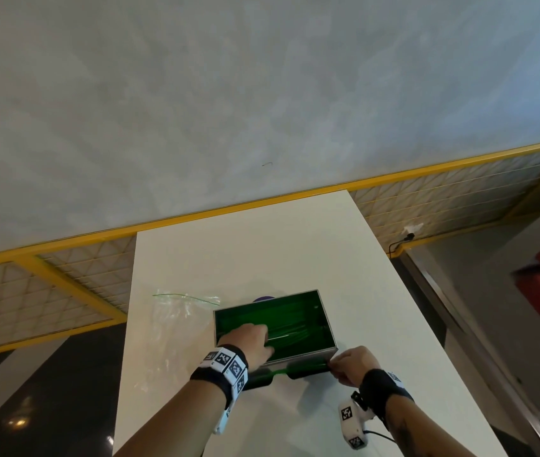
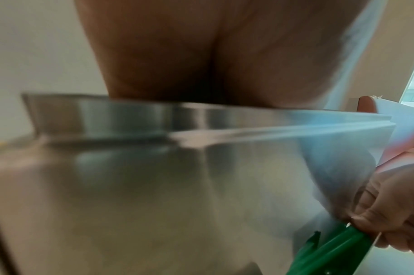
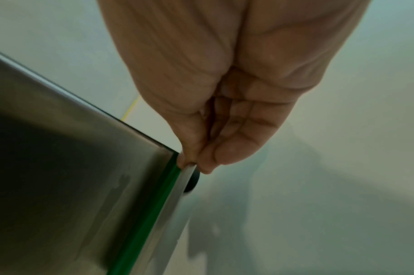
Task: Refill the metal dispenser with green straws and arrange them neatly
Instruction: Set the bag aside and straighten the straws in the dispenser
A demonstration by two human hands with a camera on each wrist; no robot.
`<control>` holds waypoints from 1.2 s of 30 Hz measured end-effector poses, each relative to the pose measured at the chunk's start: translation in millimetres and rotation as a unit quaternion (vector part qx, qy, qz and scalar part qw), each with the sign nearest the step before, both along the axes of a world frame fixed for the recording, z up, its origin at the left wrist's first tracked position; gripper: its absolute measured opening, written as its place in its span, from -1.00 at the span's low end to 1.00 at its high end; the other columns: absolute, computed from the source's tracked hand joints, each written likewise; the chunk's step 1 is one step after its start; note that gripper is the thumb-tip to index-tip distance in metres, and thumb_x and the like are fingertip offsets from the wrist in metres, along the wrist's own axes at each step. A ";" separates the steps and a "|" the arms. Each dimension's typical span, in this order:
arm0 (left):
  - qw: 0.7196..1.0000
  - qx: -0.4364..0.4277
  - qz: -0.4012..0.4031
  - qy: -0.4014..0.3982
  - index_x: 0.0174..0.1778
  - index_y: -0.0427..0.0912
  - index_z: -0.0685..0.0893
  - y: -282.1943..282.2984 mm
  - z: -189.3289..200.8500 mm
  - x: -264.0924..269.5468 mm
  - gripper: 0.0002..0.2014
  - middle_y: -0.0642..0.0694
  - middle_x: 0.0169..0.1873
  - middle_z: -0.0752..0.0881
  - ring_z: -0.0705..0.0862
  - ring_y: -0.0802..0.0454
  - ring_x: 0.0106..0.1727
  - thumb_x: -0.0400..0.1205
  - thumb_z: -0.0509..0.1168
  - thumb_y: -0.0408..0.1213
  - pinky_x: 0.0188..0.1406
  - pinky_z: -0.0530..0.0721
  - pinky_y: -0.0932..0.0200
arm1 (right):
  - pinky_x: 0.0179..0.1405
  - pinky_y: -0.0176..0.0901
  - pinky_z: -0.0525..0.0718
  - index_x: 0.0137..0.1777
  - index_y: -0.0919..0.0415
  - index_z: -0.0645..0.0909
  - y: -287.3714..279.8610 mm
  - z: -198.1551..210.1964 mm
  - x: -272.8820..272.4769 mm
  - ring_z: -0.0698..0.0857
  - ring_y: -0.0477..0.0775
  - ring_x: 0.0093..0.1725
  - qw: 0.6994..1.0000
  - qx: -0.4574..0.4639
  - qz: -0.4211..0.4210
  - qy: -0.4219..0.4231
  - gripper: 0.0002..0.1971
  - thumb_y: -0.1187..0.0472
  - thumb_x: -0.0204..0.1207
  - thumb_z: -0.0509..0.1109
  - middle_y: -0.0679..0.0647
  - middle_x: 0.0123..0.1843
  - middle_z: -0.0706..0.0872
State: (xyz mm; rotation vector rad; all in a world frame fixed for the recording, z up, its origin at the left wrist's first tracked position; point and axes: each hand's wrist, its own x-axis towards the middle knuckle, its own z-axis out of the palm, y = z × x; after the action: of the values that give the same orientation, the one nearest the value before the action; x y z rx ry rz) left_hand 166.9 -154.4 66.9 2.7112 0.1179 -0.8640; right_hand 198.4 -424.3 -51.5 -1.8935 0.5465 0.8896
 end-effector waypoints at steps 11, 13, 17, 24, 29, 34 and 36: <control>1.000 0.006 -0.014 0.002 0.21 -0.03 0.61 2.8 0.3 2.6 -0.74 -0.04 0.10 0.69 0.70 -0.08 0.07 0.67 0.34 -0.02 0.10 0.74 -0.06 | -0.35 -0.13 0.77 -0.11 0.55 0.68 -80.7 59.4 0.8 0.80 0.21 -0.35 0.989 0.084 -0.122 0.008 -0.95 0.53 0.55 0.40 0.46 -0.20 0.81; 1.000 0.005 -0.014 0.010 0.20 -0.02 0.61 1.9 0.9 3.3 -0.74 -0.04 0.11 0.69 0.70 -0.08 0.07 0.66 0.34 -0.02 0.08 0.73 -0.04 | -0.36 -0.16 0.80 -0.11 0.54 0.65 -105.4 81.3 -1.6 0.83 0.20 -0.34 0.986 0.086 -0.139 -0.028 -0.92 0.51 0.59 0.37 0.54 -0.13 0.81; 1.000 -0.002 -0.009 0.020 0.19 -0.02 0.61 0.4 0.7 5.5 -0.75 -0.05 0.12 0.69 0.70 -0.09 0.06 0.67 0.34 -0.02 0.02 0.70 0.00 | -0.42 -0.25 0.79 -0.10 0.58 0.61 -136.1 143.9 -1.7 0.84 0.06 -0.37 0.977 0.069 -0.139 -0.147 -0.87 0.46 0.60 0.42 0.57 -0.10 0.79; 0.999 -0.025 0.023 0.004 0.14 -0.03 0.65 -0.4 7.6 3.6 -0.88 -0.06 0.09 0.72 0.71 -0.08 0.05 0.73 0.28 -0.17 0.02 0.69 0.01 | -0.37 -0.34 0.79 -0.14 0.46 0.66 -95.1 283.2 14.5 0.80 0.00 -0.39 0.914 0.104 -0.053 -0.388 -0.97 0.53 0.50 0.45 0.30 -0.27 0.84; 0.991 -0.086 0.097 -0.035 0.12 -0.08 0.71 13.6 29.2 11.3 -0.73 -0.08 0.14 0.72 0.69 -0.06 0.10 0.70 0.16 -0.45 0.13 0.68 0.06 | -0.14 -0.03 0.86 -0.08 0.47 0.65 -22.6 231.6 38.6 0.86 0.31 -0.19 0.949 0.121 0.022 -0.291 -0.89 0.49 0.49 0.54 0.42 -0.19 0.83; 0.980 -0.068 0.142 -0.120 0.00 0.04 0.70 32.2 54.0 16.9 -0.72 -0.02 0.01 0.74 0.72 -0.05 -0.01 0.66 0.15 -0.40 0.10 0.76 -0.04 | -0.16 -0.06 0.81 -0.06 0.24 0.73 38.4 172.0 24.1 0.87 0.16 -0.12 0.961 0.077 0.121 -0.235 -0.87 0.24 0.49 0.60 0.13 -0.22 0.88; 0.983 -0.054 0.127 -0.117 0.03 0.08 0.69 33.7 55.9 15.1 -0.73 0.00 0.01 0.73 0.72 -0.05 -0.02 0.65 0.15 -0.36 0.09 0.76 -0.07 | -0.23 -0.31 0.74 -0.07 0.05 0.74 45.9 162.8 16.4 0.81 -0.14 -0.22 0.941 -0.001 0.189 -0.282 -0.83 0.06 0.45 0.64 -0.05 -0.21 0.86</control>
State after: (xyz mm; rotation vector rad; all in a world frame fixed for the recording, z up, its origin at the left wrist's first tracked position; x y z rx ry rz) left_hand 182.0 -120.7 122.8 2.5991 0.3469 -0.4611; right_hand 214.8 -378.4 111.3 -2.1686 -0.1693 0.5287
